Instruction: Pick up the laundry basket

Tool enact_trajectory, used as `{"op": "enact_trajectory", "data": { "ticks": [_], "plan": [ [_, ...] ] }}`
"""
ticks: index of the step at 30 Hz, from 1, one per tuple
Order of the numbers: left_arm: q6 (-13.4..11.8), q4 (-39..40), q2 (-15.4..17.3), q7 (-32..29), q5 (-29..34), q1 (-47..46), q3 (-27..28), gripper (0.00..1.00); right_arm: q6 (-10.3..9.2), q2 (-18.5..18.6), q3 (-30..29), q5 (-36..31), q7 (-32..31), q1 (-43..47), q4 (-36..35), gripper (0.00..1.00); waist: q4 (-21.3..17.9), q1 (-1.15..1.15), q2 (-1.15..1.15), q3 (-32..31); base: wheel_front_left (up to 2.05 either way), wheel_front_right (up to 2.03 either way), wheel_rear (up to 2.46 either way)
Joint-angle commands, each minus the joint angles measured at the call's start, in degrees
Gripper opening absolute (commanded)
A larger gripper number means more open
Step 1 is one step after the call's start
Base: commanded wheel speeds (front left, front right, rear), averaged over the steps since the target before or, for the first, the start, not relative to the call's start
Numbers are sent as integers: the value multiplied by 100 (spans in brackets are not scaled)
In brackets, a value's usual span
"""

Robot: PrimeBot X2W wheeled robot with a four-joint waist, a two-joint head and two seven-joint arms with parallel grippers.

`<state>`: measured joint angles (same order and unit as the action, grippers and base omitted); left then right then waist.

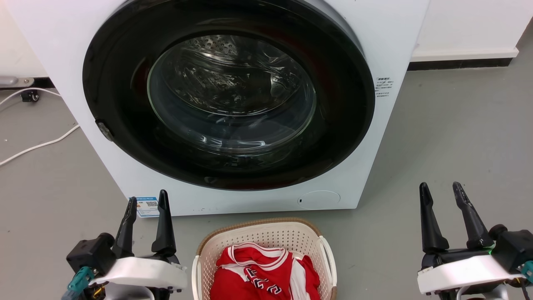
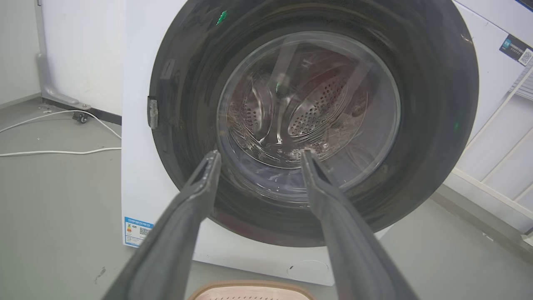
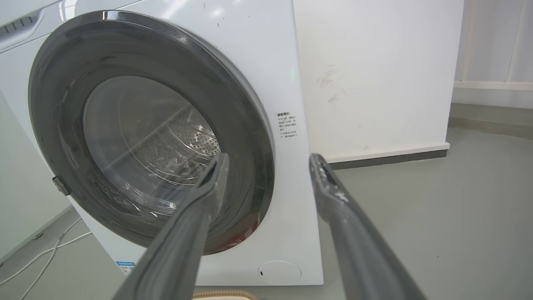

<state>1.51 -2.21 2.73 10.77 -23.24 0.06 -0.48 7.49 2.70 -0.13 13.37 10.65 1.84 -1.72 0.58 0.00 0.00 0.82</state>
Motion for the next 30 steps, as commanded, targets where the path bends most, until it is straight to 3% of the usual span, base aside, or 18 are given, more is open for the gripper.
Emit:
{"op": "enact_trajectory", "data": {
  "ticks": [1, 30],
  "plan": [
    [10, 65, 19, 59, 189, 41, -21, 100, 0, 25, 18, -193, 67, 49, -88, 100, -4, 0, 0, 1, 0, 0, 0],
    [-164, 17, 21, 376, 1512, 196, -138, 100, -1, 29, 66, -1646, 390, 262, -100, 100, 57, 0, 0, -35, 0, 0, 0]
  ]
}}
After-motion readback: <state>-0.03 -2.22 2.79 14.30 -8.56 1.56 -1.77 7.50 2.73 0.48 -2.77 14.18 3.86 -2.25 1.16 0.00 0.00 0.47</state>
